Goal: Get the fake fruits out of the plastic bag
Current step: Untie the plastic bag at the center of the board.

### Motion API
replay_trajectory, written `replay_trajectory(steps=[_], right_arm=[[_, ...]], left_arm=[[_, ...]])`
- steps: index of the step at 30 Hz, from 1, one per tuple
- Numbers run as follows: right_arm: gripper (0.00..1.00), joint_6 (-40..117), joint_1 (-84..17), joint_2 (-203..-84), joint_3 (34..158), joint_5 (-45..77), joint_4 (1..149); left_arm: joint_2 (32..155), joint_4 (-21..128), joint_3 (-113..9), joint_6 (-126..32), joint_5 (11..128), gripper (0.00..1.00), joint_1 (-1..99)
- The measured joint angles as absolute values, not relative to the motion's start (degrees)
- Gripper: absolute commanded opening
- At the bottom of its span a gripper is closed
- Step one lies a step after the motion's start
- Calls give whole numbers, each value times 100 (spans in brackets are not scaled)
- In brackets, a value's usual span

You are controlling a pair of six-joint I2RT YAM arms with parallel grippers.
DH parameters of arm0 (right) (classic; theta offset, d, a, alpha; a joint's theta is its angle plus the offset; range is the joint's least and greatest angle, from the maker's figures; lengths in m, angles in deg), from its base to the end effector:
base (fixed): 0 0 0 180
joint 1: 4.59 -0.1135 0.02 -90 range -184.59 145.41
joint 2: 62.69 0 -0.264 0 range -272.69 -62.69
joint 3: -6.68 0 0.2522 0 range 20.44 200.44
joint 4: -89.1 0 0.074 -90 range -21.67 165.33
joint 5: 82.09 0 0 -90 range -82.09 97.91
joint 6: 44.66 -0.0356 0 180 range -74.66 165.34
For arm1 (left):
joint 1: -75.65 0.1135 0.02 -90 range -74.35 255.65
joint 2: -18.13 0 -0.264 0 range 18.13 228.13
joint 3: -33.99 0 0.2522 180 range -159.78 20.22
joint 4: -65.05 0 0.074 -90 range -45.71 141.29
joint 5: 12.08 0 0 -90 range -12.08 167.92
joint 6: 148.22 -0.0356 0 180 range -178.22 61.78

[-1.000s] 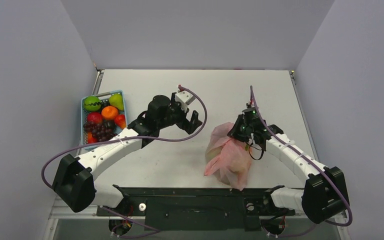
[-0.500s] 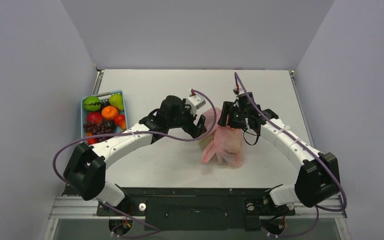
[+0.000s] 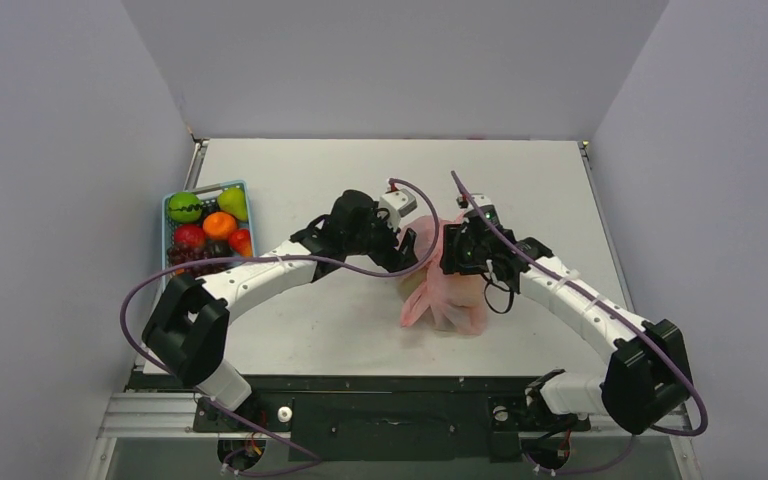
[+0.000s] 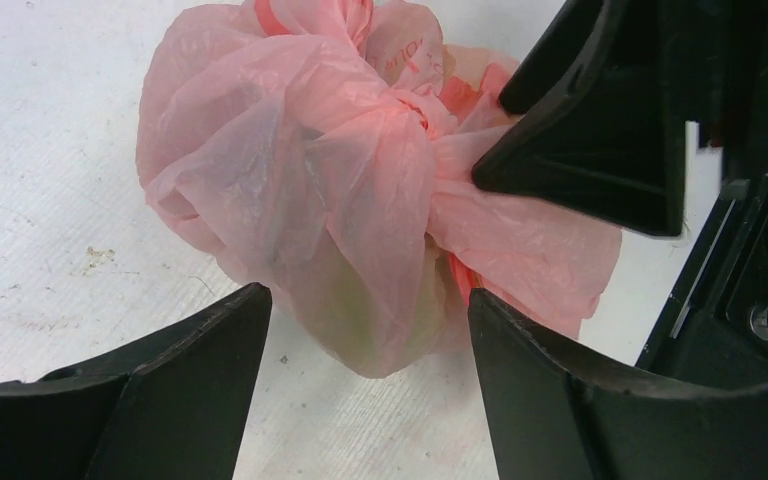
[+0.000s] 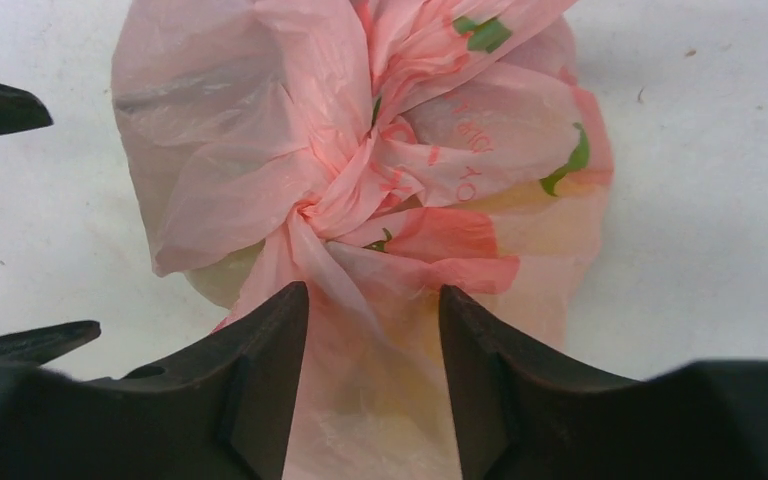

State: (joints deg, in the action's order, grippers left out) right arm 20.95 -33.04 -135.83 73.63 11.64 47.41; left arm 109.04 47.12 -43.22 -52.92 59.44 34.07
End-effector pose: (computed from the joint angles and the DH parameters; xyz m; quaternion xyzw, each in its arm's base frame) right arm 0.2342 0.1295 0.2577 -0.0447 0.9317 0.1870 0.3081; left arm 0.2625 -0.2480 0.2612 0.3427 0.7945 -0.3201 0.3858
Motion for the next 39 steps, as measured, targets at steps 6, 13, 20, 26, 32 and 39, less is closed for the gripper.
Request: replay_trajectory(steps=[6, 13, 20, 26, 32, 39], right_arm=[[0, 2113, -3878, -13727, 7286, 648, 4916], [0, 2200, -4058, -12914, 6654, 722, 5460], [0, 2205, -4058, -12849, 6521, 1135, 5825], [0, 2203, -4058, -12840, 6460, 1378, 5889], [0, 2203, -4069, -12835, 6460, 1479, 5902], [0, 2028, -4108, -12750, 6469, 751, 5799]], left_arm=[[10917, 4721, -4343, -5266, 5990, 62, 3367], [11129, 4767, -4346, -5159, 6075, 62, 3341], [11389, 4760, -4407, -5104, 6143, 62, 3319], [11492, 4756, -4446, -5122, 6370, 3, 3216], [11573, 4697, -4573, -5135, 7037, 0, 3144], [11385, 4601, -4558, -4805, 8414, 0, 3304]])
